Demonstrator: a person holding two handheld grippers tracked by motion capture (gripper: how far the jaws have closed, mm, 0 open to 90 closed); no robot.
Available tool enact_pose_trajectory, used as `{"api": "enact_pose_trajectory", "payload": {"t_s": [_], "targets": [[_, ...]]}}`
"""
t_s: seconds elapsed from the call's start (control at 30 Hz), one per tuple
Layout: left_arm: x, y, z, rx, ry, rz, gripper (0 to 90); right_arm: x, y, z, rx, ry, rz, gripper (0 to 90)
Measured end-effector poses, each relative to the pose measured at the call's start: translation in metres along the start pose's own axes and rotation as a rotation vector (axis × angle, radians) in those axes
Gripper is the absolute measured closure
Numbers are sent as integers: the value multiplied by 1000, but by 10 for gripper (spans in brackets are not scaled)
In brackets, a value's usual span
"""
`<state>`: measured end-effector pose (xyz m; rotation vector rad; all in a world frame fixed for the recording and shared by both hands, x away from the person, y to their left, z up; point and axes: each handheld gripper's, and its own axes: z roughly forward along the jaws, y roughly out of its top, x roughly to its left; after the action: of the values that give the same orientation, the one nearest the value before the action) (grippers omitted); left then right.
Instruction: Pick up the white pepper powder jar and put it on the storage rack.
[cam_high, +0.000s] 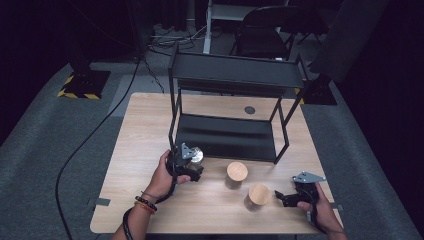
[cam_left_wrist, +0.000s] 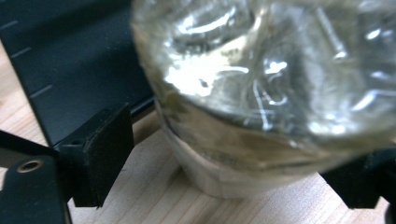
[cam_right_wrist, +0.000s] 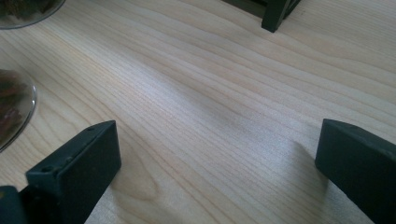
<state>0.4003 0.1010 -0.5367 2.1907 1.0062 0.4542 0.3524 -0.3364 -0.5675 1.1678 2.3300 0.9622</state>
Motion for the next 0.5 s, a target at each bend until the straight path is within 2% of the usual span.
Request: {"api": "enact_pose_trajectory", "payload": {"t_s": [0.07,0.17,0.3,0.5], "targets": [[-1,0,1,4,3,4,130,0,0,0,0,0,0,1],[-3,1,2,-4,4,15,183,0,0,0,0,0,0,1],[-4,1,3,-22,-6,5,278,0,0,0,0,0,0,1],[-4,0,4,-34,-9,12,284,0,0,0,0,1,0,1]]}}
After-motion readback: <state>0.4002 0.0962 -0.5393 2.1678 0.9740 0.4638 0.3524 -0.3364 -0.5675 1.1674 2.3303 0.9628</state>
